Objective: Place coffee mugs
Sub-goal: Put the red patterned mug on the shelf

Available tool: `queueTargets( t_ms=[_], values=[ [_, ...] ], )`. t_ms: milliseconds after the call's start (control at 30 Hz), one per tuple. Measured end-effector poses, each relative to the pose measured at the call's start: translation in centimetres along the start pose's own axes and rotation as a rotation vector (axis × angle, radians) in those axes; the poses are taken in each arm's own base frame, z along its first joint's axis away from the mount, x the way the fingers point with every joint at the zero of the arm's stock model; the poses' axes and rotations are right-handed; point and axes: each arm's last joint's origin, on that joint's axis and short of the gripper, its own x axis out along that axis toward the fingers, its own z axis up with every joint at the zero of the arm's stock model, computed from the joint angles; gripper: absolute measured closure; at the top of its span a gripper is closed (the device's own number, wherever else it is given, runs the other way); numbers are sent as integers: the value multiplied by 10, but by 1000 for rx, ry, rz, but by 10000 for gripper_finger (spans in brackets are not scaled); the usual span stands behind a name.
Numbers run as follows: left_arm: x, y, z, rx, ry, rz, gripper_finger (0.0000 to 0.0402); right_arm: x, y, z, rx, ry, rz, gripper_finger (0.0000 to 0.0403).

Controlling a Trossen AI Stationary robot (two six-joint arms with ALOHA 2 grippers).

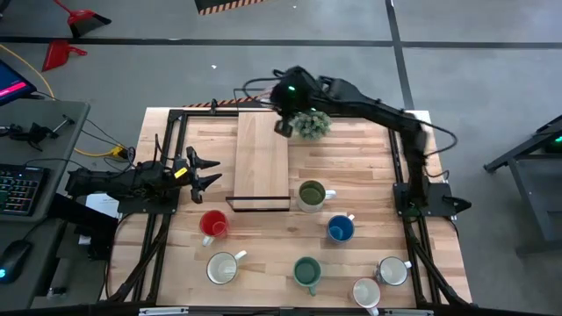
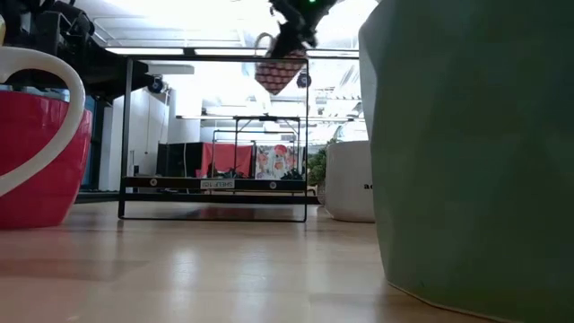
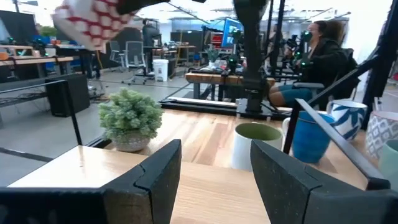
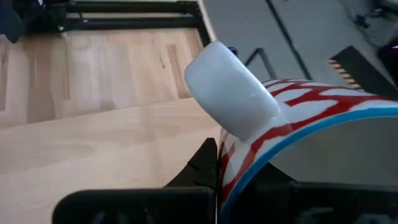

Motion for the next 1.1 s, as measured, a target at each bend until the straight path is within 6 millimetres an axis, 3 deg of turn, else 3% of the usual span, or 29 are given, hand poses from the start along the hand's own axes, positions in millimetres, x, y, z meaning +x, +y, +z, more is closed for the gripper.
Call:
queueTargets(
  t_ms=[100,167,633,733,1100],
  values=[
    [0,0,0,-7,1,0,218,25,0,4,-21,-7,-5,403],
    [0,0,-1,-6,7,-1,218,40,1,-6,-42,10,28,403],
    [3,-1,-5,-1,56,-6,218,104,16,-37,10,181,167,403],
    [4,-1,-5,1,62,-6,218,112,23,-44,32,234,218,403],
    [4,-1,-6,-23,70,-4,218,111,59,-51,53,352,279,403]
  ],
)
